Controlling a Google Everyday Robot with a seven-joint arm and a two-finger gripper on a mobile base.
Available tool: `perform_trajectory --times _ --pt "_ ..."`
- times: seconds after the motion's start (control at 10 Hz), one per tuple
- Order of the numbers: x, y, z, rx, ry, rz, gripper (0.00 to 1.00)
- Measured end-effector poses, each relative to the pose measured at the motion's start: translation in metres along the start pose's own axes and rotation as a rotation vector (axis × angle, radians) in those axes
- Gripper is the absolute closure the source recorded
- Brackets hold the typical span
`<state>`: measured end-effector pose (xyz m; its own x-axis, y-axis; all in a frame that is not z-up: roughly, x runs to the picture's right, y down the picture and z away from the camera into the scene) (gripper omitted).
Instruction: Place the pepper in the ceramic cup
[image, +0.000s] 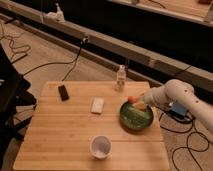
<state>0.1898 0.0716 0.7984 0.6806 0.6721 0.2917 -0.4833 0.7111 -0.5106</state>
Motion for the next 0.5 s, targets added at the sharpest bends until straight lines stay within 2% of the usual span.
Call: perform_trajectory --times 0.3,0.5 --pt "-0.038 0.024 -0.007 -0.032 -0.119 -0.049 1.00" --pt "-0.067 0.045 -0.013 -0.068 -0.209 -0.081 1.00"
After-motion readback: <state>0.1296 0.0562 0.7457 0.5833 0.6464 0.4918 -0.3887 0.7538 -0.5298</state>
